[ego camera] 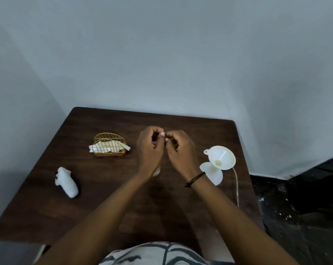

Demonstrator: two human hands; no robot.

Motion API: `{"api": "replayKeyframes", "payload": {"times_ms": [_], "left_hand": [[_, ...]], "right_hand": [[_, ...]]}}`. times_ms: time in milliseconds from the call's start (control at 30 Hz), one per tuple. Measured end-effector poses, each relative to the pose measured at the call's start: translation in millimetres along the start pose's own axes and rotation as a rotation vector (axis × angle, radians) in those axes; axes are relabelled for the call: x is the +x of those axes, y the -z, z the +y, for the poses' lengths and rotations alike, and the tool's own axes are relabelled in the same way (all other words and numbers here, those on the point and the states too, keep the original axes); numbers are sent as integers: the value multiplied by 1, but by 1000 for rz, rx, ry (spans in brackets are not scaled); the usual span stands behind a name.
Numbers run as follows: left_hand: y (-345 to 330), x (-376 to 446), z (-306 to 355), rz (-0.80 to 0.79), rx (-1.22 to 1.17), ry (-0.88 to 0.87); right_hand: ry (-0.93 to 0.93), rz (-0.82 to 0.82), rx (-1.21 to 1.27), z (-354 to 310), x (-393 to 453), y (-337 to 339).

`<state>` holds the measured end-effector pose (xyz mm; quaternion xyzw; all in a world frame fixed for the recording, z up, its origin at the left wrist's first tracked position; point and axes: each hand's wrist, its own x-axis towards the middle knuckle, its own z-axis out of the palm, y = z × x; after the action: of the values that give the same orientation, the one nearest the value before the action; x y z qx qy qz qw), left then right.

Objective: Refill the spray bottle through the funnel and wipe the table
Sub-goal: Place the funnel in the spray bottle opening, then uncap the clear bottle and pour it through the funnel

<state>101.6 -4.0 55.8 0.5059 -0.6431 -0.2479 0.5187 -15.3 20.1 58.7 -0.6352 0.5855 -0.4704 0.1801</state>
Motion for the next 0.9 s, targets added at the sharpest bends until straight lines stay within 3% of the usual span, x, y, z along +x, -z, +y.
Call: {"api": "replayKeyframes", "payload": {"times_ms": [100, 200, 300, 467, 633, 900], "left_hand": [[13, -7, -22, 31, 140, -8], [26, -14, -39, -46, 181, -7], [32, -19, -47, -127, 127, -25], [30, -20, -56, -269, 26, 114], [30, -20, -58, -241, -44, 178], [25, -26, -59, -208, -61, 183]], "right_hand": [[-5, -98, -40, 3, 6, -20], [4, -196, -106, 6, 8, -33], [40, -236, -173, 7, 8, -39], [-3, -288, -272, 1, 12, -46], [51, -322, -379, -2, 19, -48], [153, -489, -237, 6, 23, -35]]}}
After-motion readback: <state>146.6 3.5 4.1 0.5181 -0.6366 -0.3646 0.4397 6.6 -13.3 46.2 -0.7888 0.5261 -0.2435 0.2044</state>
